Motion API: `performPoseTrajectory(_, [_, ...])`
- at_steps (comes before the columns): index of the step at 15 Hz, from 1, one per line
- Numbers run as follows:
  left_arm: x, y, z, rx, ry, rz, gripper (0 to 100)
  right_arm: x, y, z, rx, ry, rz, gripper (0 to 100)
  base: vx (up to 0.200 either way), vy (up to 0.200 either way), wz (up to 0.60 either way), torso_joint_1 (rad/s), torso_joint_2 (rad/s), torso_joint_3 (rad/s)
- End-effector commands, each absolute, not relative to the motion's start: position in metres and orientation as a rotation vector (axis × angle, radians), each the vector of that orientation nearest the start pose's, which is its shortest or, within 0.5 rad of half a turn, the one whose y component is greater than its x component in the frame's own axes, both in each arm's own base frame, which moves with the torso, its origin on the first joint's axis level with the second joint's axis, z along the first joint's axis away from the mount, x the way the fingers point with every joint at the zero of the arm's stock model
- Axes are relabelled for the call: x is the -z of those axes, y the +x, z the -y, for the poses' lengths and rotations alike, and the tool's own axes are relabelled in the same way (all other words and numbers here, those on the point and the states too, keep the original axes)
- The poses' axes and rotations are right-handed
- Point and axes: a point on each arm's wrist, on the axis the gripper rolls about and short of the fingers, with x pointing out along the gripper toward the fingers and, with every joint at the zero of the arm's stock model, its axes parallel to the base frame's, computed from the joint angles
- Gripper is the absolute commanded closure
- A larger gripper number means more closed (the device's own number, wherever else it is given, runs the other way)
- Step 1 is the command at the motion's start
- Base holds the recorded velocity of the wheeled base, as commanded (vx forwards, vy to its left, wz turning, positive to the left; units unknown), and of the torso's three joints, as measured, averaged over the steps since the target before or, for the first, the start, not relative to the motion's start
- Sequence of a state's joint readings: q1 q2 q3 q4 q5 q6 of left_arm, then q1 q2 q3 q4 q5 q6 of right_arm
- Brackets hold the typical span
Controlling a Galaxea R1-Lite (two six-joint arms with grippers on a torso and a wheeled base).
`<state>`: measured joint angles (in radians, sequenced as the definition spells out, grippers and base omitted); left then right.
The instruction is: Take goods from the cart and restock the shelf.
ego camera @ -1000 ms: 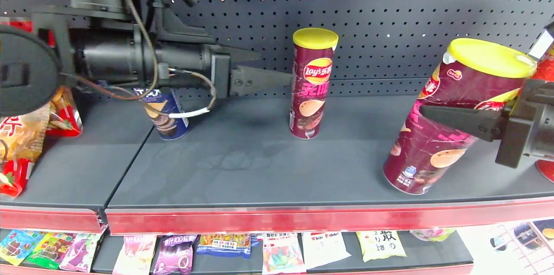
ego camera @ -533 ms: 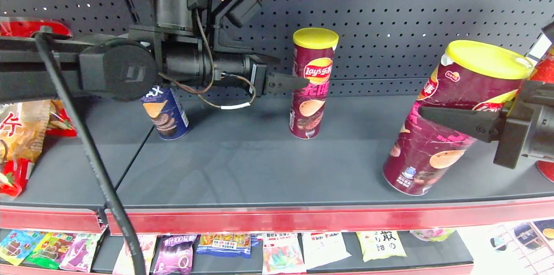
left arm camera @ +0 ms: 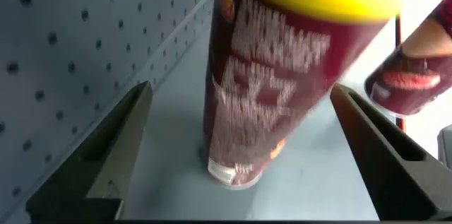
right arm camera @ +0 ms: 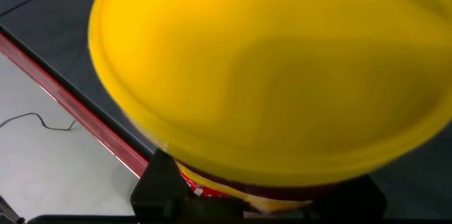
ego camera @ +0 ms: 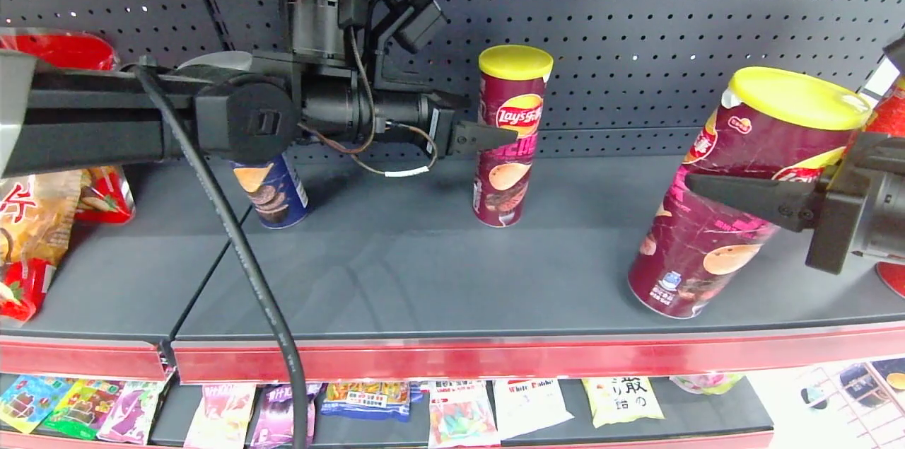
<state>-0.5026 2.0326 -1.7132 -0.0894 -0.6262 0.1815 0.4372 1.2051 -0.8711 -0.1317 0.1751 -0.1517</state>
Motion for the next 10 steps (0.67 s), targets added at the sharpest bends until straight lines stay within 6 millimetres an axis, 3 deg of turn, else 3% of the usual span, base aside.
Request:
performPoseTrajectory(1, [-0.262,0.367,0.218,1.143,0.146,-0.130,0,-0.274,0.164,-0.081,-0.624,-0.173,-0.156,100,0.000,0.000,0.00,0.000,0.00,0.000])
performPoseTrajectory(10, [-0.257,0.369,0.237,1.178,0.146,-0.126,0,-0.273,0.165,-0.079,-0.615,-0.173,-0.160,100,0.000,0.000,0.00,0.000,0.00,0.000])
